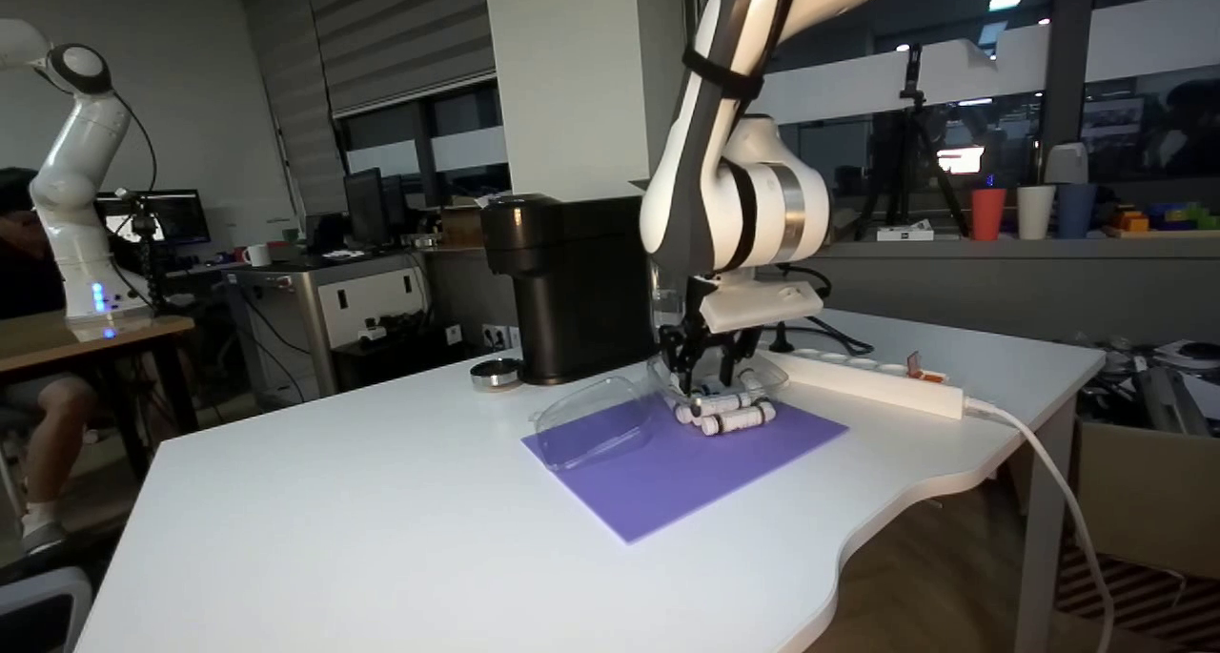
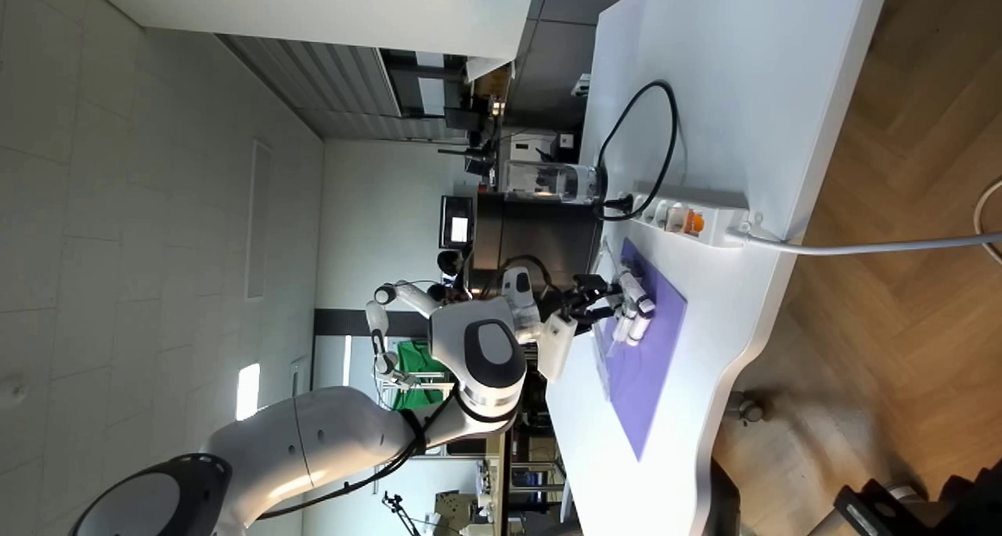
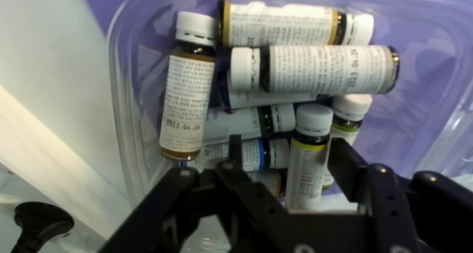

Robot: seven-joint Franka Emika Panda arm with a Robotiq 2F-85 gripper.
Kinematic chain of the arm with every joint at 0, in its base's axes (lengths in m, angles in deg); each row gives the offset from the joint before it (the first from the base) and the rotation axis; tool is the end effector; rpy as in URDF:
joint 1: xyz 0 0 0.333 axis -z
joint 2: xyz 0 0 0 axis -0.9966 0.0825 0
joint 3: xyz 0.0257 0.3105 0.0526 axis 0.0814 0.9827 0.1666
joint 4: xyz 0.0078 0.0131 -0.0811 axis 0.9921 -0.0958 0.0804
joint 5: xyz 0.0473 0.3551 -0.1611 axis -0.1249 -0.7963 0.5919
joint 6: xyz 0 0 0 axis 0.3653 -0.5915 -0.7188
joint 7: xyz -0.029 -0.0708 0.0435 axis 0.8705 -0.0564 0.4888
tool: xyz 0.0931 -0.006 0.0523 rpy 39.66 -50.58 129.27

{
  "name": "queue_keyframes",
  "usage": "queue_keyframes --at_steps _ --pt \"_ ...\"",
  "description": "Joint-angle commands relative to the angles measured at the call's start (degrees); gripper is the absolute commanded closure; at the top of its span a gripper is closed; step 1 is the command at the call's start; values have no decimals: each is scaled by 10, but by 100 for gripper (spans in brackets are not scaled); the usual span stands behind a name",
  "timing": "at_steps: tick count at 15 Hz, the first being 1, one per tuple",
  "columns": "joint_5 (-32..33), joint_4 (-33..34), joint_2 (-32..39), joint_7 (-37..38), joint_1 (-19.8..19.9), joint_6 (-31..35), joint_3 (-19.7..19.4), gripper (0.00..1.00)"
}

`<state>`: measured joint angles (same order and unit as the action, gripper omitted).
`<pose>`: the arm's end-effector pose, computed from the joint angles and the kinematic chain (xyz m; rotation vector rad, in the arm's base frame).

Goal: Remove the white object from the plastic container.

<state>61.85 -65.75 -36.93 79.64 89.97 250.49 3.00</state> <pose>0.6248 -0.0783 0.1173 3.0789 -0.2425 0.4972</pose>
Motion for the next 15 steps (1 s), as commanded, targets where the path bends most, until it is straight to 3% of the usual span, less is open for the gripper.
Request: queue_keyframes --at_steps 1,6,15 --pt "24 2 9 8 0 25 -2 68" --pt "31 0 11 8 2 37 3 98" --pt "28 6 -5 13 2 27 2 94"
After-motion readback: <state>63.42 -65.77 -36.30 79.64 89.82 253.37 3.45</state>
